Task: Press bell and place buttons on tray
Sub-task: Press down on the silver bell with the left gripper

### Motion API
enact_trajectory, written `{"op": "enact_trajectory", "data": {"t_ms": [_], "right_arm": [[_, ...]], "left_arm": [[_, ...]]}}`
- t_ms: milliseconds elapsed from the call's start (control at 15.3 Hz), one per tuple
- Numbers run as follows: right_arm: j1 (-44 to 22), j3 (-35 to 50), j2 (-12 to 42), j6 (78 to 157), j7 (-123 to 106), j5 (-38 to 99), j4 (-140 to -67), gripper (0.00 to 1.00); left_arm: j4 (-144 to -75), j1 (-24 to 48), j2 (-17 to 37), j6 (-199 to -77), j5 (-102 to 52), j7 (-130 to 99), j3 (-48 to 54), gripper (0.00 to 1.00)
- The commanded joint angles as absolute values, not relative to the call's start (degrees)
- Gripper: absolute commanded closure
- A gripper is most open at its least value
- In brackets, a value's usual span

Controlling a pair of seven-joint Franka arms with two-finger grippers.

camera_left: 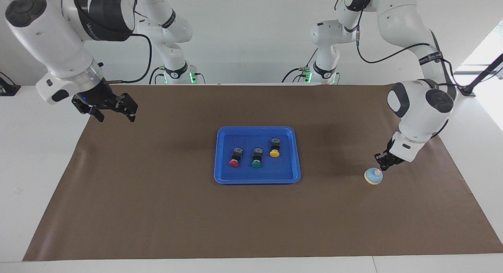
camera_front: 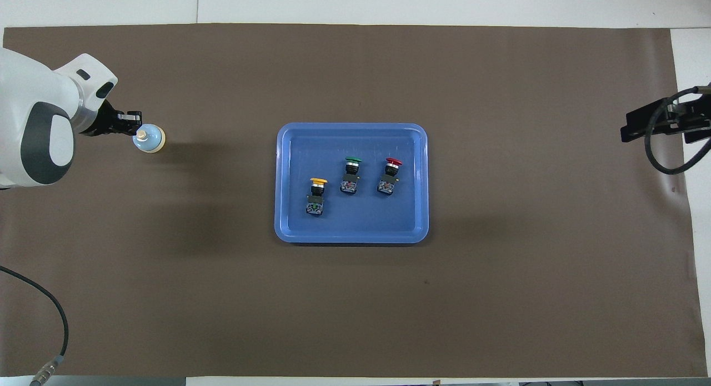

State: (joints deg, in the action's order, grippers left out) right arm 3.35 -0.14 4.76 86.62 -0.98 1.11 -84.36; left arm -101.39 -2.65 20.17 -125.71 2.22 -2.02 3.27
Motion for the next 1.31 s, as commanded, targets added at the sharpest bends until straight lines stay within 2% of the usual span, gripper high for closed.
{"op": "enact_trajectory", "data": {"t_ms": [0,392,783,1110,1240], "right_arm": [[5.80,1.23,-0.25,88.15,-3.16,0.97,-91.12,0.00],[5.80,1.23,-0.79,89.29,-3.16,-0.08,-91.41,0.00],[5.80,1.23,-0.88,89.21,-2.90,-0.18,-91.41,0.00],[5.89,1.23,-1.05,89.03,-2.81,-0.18,-91.41,0.00],[5.89,1.23,-1.05,88.60,-2.99,-0.18,-91.41,0.00]], "left_arm": [[-102.48,-2.90,19.86,-127.61,3.52,-1.14,3.34,1.00],[-102.57,-2.90,21.09,-128.94,3.52,-1.05,3.34,1.00],[-107.93,-3.16,21.79,-135.17,3.52,-1.05,3.25,1.00],[-107.23,-3.08,21.71,-133.95,3.52,-1.05,3.25,1.00],[-105.74,-3.08,20.49,-129.40,3.52,-1.05,3.25,1.00]]}}
